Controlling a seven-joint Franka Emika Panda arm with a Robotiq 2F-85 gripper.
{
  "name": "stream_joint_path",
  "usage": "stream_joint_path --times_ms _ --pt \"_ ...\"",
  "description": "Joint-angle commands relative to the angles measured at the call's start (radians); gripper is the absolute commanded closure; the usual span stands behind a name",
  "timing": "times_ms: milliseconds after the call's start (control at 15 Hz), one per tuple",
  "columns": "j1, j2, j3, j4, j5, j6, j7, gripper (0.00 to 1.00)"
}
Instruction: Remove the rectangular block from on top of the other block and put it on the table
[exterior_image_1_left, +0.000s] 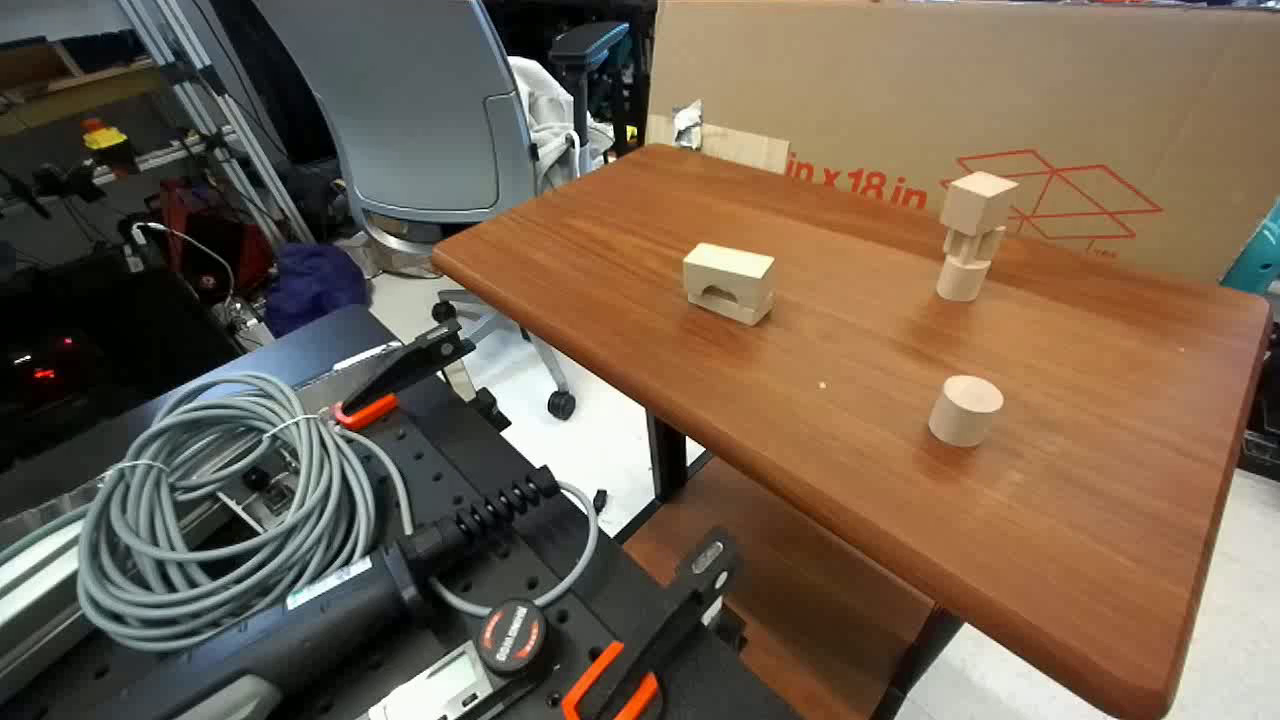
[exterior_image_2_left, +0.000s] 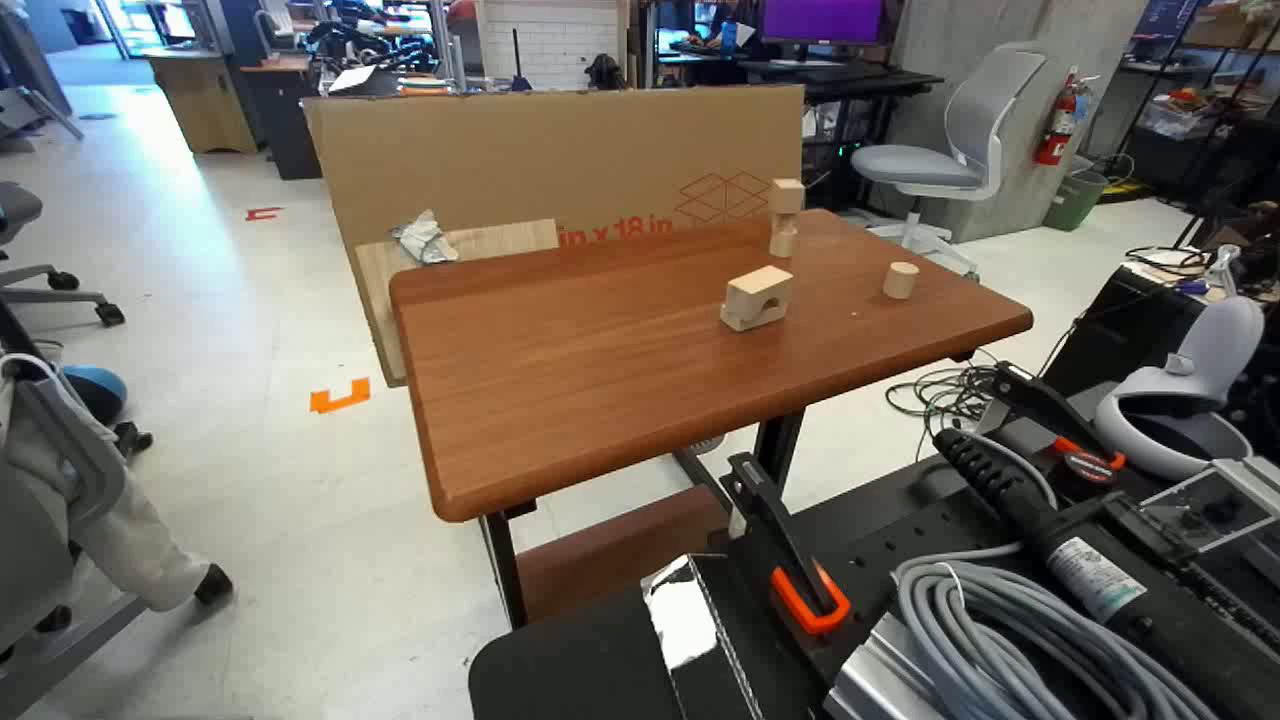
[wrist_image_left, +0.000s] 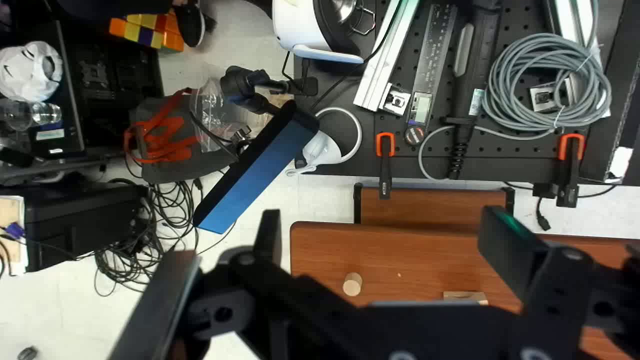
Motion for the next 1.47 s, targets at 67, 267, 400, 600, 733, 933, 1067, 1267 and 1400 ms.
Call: stream_joint_path --times_ms 67,267,400,600,733,933,1067,1267,1400 --pt "0.032 0.001 -0.021 0.005 -0.012 -0.007 0.015 0.00" --pt "0.033 0.008 -0.021 0.003 -0.016 -0.003 0.016 0.00" --pt "0.035 0.023 -0.024 -0.006 -0.016 0.026 0.034 0.00" --pt "0.035 0.060 -0.027 -0.017 -0.011 0.072 0.057 0.00" --pt "0.033 0.095 -0.025 -0.040 -0.010 0.132 0.082 0.00" --pt "0.038 0.148 -0.027 -0.095 -0.001 0.280 0.098 0.00" --pt "0.044 0.191 -0.028 -0.123 0.014 0.384 0.089 0.00" --pt "0.053 0.280 -0.016 -0.142 0.015 0.505 0.085 0.00" --pt "0.063 0.337 -0.014 -0.149 0.022 0.577 0.078 0.00"
